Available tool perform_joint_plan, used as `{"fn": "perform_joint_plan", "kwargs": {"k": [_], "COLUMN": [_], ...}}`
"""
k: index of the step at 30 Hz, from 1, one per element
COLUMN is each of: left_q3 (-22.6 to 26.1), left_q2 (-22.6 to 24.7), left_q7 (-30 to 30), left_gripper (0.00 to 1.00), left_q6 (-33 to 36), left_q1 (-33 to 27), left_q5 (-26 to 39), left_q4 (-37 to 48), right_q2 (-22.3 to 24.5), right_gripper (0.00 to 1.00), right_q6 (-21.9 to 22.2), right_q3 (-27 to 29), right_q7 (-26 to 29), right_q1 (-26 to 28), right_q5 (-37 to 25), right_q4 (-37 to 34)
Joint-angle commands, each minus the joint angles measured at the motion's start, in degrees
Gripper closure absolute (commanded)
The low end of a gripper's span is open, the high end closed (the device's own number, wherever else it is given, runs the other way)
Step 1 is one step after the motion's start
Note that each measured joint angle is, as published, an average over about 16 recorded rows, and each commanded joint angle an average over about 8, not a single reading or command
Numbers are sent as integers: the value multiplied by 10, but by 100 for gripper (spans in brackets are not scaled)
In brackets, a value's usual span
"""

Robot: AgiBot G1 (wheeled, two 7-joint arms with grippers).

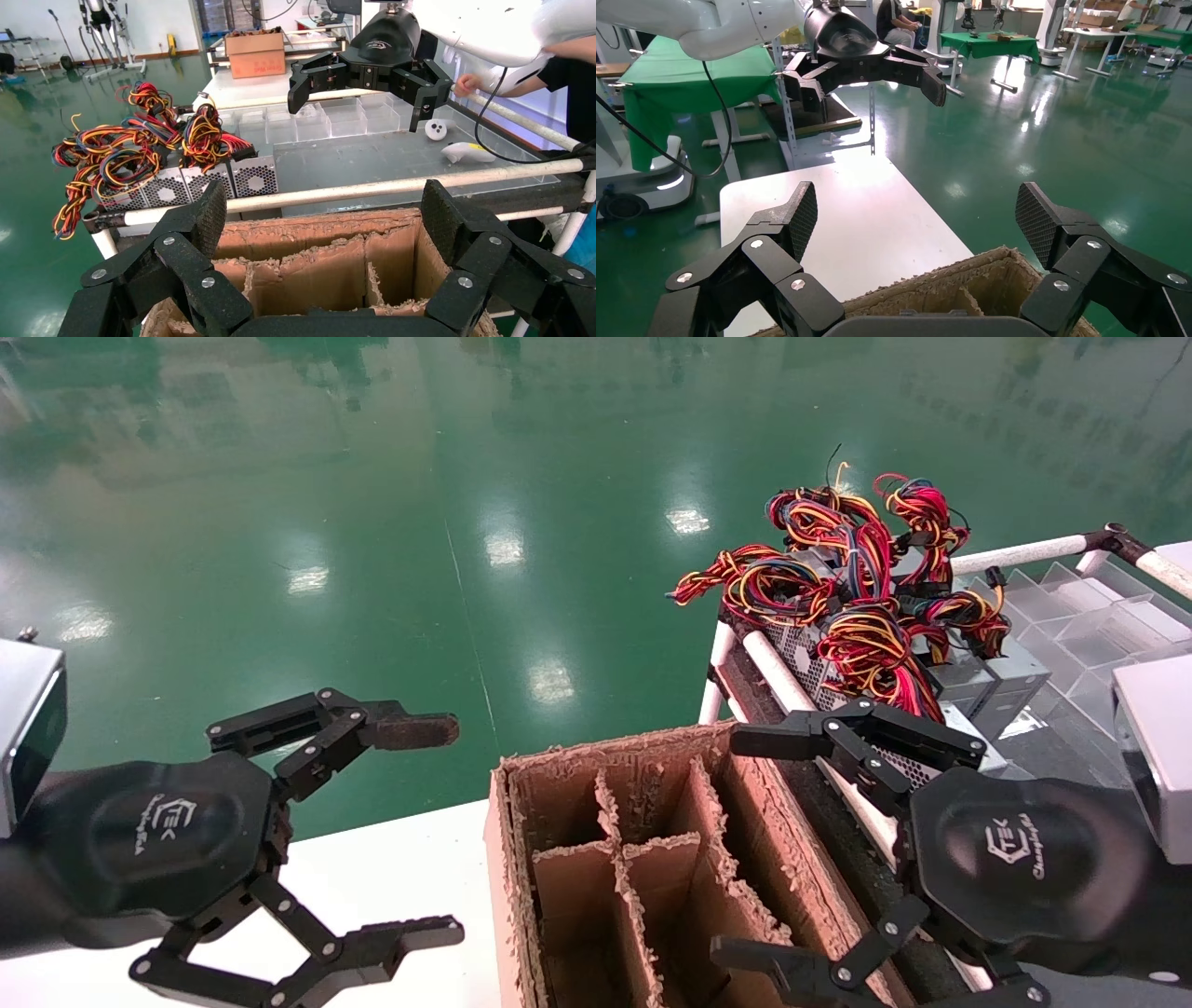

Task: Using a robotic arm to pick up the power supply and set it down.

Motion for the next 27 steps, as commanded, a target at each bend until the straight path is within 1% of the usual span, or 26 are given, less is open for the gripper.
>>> {"fn": "perform_joint_plan", "kwargs": {"k": [1, 27], "left_q3": [0, 0], "left_q2": [0, 0], "left_q7": [0, 0], "left_gripper": [0, 0], "left_q6": [0, 0], "left_q1": [0, 0], "left_q5": [0, 0], "left_q4": [0, 0], "right_q2": [0, 0], "right_gripper": [0, 0], "right_q6": [0, 0], "right_q3": [0, 0], "right_q7": [0, 0], "right_q1": [0, 0], "right_q5": [0, 0], "right_q4": [0, 0]}}
